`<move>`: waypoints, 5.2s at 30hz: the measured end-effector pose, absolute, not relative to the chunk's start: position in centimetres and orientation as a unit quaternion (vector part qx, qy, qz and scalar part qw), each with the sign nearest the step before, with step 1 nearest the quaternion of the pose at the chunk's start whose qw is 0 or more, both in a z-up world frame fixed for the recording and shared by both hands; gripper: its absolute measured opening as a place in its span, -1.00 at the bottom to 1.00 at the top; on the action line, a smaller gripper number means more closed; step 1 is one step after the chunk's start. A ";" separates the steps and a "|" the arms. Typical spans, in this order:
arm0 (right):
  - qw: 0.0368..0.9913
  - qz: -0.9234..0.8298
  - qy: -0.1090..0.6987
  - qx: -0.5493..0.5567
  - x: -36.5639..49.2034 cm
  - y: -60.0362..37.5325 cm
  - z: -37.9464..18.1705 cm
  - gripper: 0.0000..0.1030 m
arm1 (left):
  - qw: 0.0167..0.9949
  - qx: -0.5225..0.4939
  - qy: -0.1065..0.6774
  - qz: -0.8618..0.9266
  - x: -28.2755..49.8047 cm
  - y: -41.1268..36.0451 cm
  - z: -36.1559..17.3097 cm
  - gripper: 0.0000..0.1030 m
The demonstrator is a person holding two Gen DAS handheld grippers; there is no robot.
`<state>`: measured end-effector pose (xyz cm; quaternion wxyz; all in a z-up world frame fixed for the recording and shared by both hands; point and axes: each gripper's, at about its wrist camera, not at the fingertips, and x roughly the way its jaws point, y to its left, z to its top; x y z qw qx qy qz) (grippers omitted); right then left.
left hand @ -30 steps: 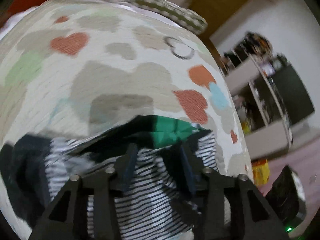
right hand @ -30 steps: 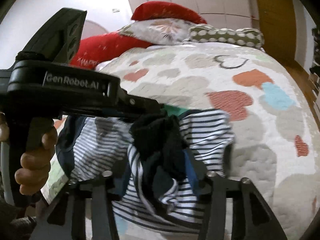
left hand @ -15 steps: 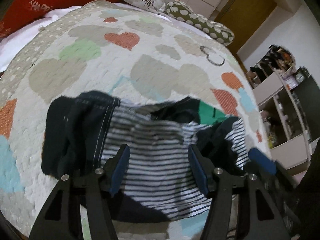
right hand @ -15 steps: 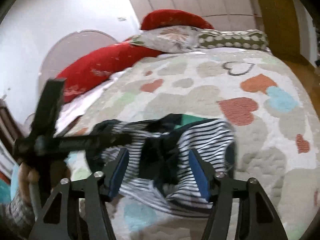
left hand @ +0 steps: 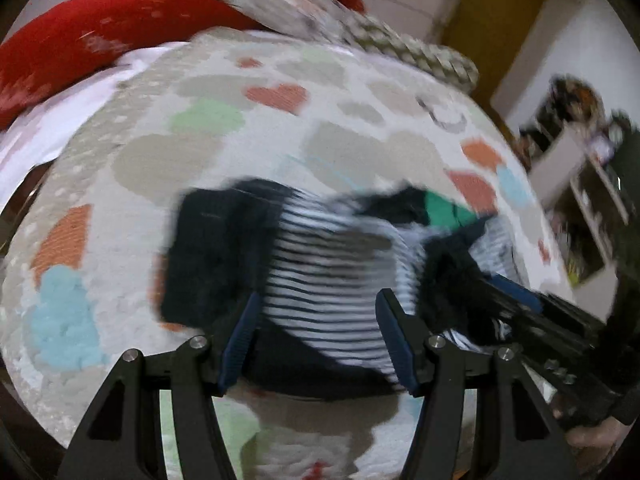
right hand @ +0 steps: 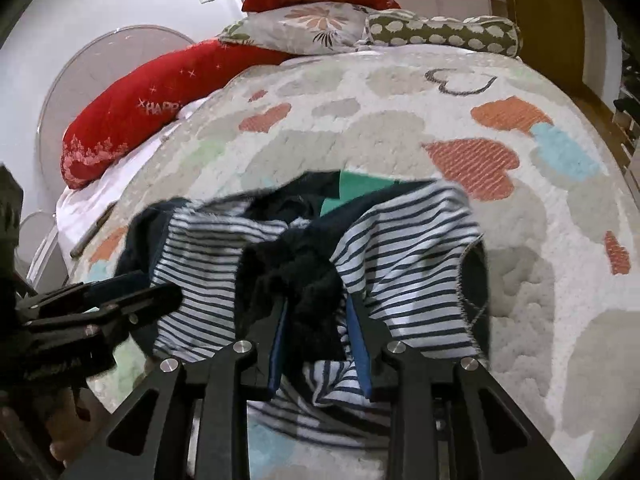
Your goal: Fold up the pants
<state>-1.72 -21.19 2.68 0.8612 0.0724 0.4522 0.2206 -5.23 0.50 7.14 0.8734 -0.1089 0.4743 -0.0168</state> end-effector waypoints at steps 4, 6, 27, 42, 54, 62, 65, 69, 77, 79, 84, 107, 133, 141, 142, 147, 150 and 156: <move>0.874 0.225 0.428 0.053 -2.7 -20.9 6.3 -0.16 | 0.874 -0.175 0.453 0.031 -6.3 6.6 7.4 0.27; 0.873 0.242 0.421 0.044 -2.7 -19.5 7.9 0.07 | 0.864 -0.208 0.456 0.047 -6.9 9.3 6.5 0.27; 0.749 0.242 0.612 -0.082 5.5 4.5 2.0 0.73 | 0.841 -0.321 0.436 -0.008 -11.4 15.2 3.4 -0.12; 0.738 0.291 0.609 0.006 5.7 -1.4 5.3 -0.35 | 0.864 -0.259 0.427 -0.059 -9.2 6.3 4.7 0.59; 0.758 0.342 0.541 0.128 3.7 -11.9 9.5 -0.35 | 0.854 -0.229 0.452 -0.119 -7.7 0.4 7.0 0.22; 0.778 0.333 0.494 0.200 2.0 -20.8 9.0 -0.35 | 0.846 -0.183 0.479 -0.144 -7.7 -5.4 7.4 0.24; 0.780 0.318 0.487 0.231 1.9 -24.3 7.6 -0.35 | 0.840 -0.183 0.490 -0.143 -7.2 -6.0 7.2 0.24; 0.799 0.271 0.487 0.227 1.9 -27.9 5.3 -0.24 | 0.832 -0.197 0.500 -0.139 -6.4 -5.7 7.2 0.24; 0.856 0.210 0.408 0.240 -0.5 -33.5 8.0 0.21 | 0.849 -0.164 0.489 -0.113 -4.2 -6.9 8.0 0.26; 0.832 0.265 0.389 0.293 -0.8 -33.7 8.4 0.19 | 0.842 -0.156 0.502 -0.119 -4.0 -7.8 7.1 0.26; 0.757 0.348 0.400 0.381 -0.3 -32.3 5.2 0.19 | 0.814 -0.143 0.554 -0.105 -3.9 -8.7 3.1 0.27; 0.810 0.294 0.312 0.401 -5.3 -34.2 4.5 0.26 | 0.826 -0.159 0.522 -0.144 2.9 -9.9 7.5 0.45; 0.887 0.139 0.350 0.267 -10.2 -32.6 4.0 0.28 | 0.946 -0.042 0.322 0.007 -10.6 -7.2 14.6 0.92; 0.905 0.133 0.346 0.209 -11.9 -30.5 5.6 0.34 | 0.953 -0.021 0.302 0.024 -12.3 -6.9 15.6 1.00; 0.907 0.133 0.346 0.201 -12.0 -30.2 5.7 0.35 | 0.950 -0.019 0.312 0.022 -12.3 -7.0 15.4 1.00; 0.905 0.125 0.362 0.187 -11.9 -29.3 5.3 0.36 | 0.938 -0.005 0.347 0.009 -12.3 -7.9 13.6 1.00; 0.902 0.120 0.371 0.186 -11.8 -29.3 4.9 0.36 | 0.934 0.000 0.356 0.003 -12.3 -8.3 13.2 1.00; 0.904 0.115 0.371 0.176 -12.1 -29.2 5.1 0.36 | 0.932 -0.002 0.363 -0.004 -12.5 -8.4 13.1 1.00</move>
